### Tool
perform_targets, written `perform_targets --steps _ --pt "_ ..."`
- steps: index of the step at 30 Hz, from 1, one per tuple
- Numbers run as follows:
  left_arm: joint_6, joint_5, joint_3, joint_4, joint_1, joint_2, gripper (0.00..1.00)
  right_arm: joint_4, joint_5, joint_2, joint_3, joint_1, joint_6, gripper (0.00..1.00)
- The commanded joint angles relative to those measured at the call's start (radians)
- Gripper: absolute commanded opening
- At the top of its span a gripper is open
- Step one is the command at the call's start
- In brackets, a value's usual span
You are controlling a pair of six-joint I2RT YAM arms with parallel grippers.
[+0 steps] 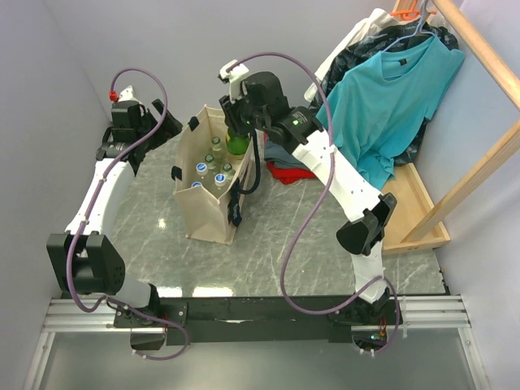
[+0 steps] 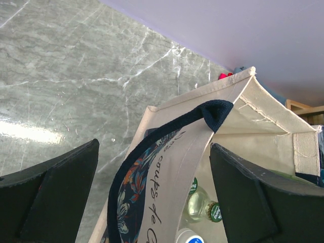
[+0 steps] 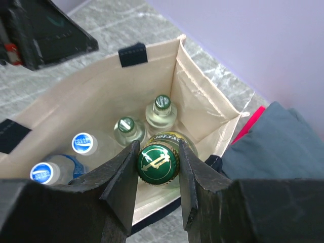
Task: Take the beverage out of the canvas bag
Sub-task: Take out the drink from the canvas bag.
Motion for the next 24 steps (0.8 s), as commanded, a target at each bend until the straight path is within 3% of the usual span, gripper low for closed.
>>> perform_targets --steps 1,24 --pt "-0.008 -0.003 -0.004 0.031 -0.003 -0.045 0.96 0.204 0.017 -0.127 0.050 0.008 -0.022 0.00" --pt "-0.009 0.002 -0.002 0.039 -0.003 -0.046 0.96 0.250 0.120 -0.255 -0.031 0.022 -0.074 0.00"
